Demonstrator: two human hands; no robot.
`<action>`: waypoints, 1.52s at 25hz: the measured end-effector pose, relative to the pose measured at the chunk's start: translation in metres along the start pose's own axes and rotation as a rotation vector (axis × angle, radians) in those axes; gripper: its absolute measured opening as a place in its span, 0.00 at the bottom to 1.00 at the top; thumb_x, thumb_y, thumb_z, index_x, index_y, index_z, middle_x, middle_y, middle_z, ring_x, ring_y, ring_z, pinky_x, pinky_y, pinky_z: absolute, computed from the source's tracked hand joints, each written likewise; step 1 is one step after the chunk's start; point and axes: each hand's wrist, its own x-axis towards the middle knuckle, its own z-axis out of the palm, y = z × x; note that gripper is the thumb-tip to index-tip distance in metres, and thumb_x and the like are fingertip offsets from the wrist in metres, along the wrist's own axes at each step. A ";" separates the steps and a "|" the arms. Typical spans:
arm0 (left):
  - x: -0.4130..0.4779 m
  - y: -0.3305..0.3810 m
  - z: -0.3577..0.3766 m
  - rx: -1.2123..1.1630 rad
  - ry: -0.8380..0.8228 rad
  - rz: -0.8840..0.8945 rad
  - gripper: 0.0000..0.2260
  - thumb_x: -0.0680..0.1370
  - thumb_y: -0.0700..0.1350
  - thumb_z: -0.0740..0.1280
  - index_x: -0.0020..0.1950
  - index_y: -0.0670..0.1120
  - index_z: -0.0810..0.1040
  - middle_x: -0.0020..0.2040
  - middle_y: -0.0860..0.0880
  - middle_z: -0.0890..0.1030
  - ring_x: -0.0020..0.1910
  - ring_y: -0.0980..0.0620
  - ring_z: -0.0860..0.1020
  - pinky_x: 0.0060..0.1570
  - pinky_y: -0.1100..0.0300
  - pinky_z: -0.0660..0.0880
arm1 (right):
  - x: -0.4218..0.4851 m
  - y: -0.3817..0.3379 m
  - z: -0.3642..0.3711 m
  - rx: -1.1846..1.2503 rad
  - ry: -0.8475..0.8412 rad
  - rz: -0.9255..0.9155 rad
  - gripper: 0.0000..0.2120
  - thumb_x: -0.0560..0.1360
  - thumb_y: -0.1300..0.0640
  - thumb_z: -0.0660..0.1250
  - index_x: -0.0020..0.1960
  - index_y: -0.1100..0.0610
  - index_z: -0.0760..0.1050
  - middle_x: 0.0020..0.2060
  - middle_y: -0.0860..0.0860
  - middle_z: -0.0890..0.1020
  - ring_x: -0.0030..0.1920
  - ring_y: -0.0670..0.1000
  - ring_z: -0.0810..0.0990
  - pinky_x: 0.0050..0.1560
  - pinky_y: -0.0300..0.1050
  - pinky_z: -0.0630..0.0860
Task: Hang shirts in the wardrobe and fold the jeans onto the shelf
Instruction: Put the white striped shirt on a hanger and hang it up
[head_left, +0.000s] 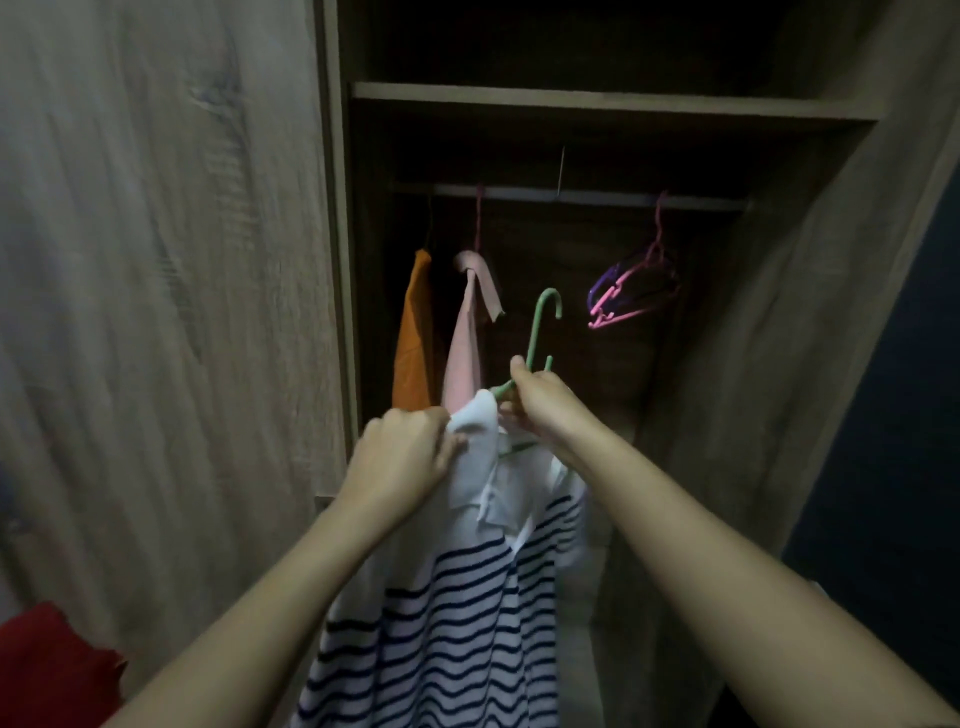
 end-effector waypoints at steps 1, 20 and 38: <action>-0.002 0.012 0.005 0.020 -0.006 -0.026 0.10 0.80 0.53 0.59 0.41 0.51 0.68 0.31 0.55 0.66 0.33 0.55 0.70 0.29 0.64 0.57 | 0.002 0.001 0.003 0.017 0.029 0.018 0.18 0.79 0.47 0.56 0.38 0.57 0.75 0.40 0.53 0.82 0.44 0.52 0.80 0.56 0.50 0.77; 0.173 0.047 0.064 -0.747 0.109 -0.021 0.22 0.76 0.41 0.66 0.70 0.52 0.69 0.39 0.50 0.81 0.35 0.71 0.76 0.31 0.75 0.71 | 0.190 -0.113 -0.048 -0.113 0.061 -0.336 0.03 0.76 0.58 0.64 0.50 0.54 0.72 0.45 0.57 0.79 0.51 0.55 0.79 0.57 0.52 0.75; 0.229 0.057 0.124 -0.589 0.111 -0.060 0.30 0.75 0.48 0.68 0.74 0.48 0.61 0.56 0.54 0.78 0.45 0.64 0.73 0.38 0.81 0.67 | 0.273 -0.108 -0.069 -0.729 0.106 -0.308 0.16 0.78 0.55 0.60 0.62 0.62 0.73 0.59 0.60 0.78 0.59 0.59 0.77 0.53 0.45 0.73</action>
